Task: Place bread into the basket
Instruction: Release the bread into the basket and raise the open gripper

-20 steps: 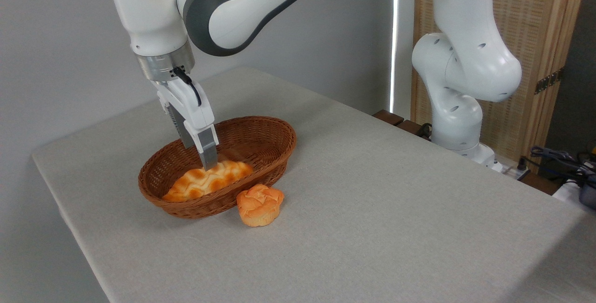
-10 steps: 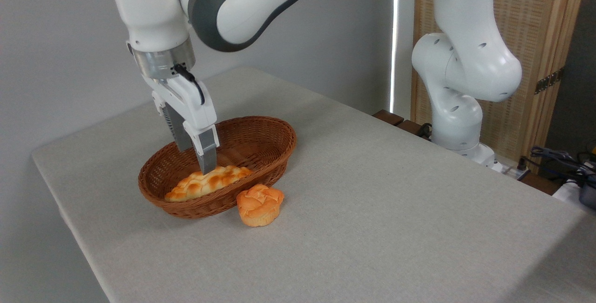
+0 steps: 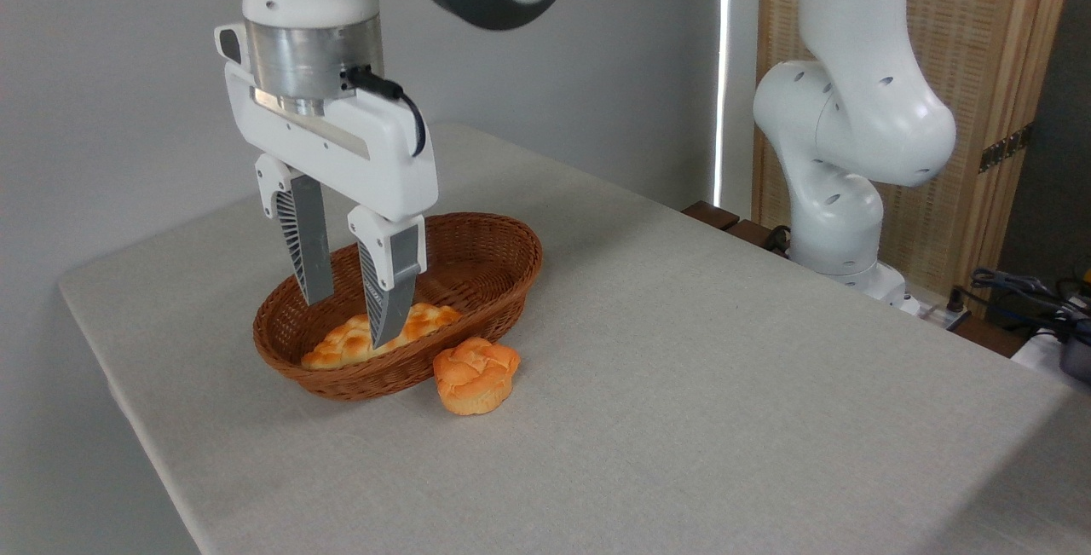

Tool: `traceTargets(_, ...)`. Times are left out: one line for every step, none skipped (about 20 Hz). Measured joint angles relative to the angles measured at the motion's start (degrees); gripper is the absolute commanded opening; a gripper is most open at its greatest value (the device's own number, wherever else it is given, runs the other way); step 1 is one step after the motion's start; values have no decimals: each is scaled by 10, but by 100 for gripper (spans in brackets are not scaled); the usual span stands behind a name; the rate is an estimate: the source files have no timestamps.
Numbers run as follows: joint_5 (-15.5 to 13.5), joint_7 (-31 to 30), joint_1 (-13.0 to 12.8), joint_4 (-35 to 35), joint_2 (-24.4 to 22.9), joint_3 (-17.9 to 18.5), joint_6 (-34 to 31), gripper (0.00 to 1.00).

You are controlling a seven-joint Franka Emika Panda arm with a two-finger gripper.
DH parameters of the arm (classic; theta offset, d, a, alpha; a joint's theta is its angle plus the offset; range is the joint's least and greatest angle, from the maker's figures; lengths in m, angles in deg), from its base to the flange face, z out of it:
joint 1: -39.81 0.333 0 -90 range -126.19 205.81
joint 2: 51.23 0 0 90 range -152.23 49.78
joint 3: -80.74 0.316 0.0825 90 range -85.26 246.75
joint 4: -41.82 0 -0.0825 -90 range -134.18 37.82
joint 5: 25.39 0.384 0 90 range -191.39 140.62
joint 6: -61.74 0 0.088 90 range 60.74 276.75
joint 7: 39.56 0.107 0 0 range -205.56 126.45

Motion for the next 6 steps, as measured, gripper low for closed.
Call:
traceTargets(7,0,0,4,0,2,0,100)
traceTargets(11,0,0,6,0,6,-2,100)
traceTargets(12,1,0,7,0,8,-6,100)
traceTargets(13,4,0,8,0,12,-17,100)
traceTargets(13,7,0,8,0,14,-23,100)
traceTargets(13,10,0,8,0,15,-31,100)
